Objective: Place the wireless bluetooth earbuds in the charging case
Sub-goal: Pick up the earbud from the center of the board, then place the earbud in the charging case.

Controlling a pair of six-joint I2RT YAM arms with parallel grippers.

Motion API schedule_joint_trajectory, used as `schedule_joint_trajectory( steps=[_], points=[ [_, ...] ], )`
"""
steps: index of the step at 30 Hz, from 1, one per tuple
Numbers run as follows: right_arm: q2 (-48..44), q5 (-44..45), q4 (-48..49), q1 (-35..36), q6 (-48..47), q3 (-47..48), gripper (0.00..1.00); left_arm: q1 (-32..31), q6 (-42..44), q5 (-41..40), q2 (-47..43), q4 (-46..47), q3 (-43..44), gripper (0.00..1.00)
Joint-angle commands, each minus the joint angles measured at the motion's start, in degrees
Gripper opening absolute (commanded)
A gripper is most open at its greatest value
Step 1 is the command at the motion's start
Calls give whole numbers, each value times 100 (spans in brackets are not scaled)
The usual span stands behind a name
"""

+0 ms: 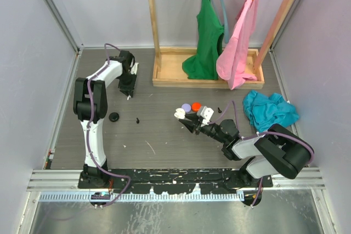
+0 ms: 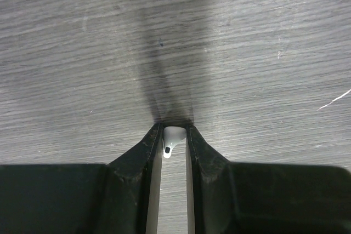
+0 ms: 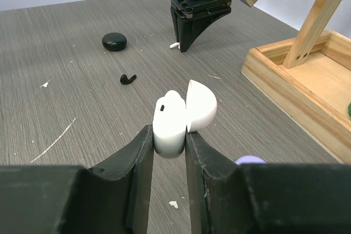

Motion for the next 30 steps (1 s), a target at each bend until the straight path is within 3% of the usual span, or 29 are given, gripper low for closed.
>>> schedule_joint_trajectory(
  steps=[1,16,30],
  points=[
    [4,-74,281,17,-57,153,1,39,-148,216,-124,436,-382,15],
    [225,-185,617,36,206,207,1,-290,-1059,519,-2490,2441,-2839,10],
    [121,-109,754,100,539,375,1,-1422,-2148,644,-5171,3936,-4657,9]
  ],
)
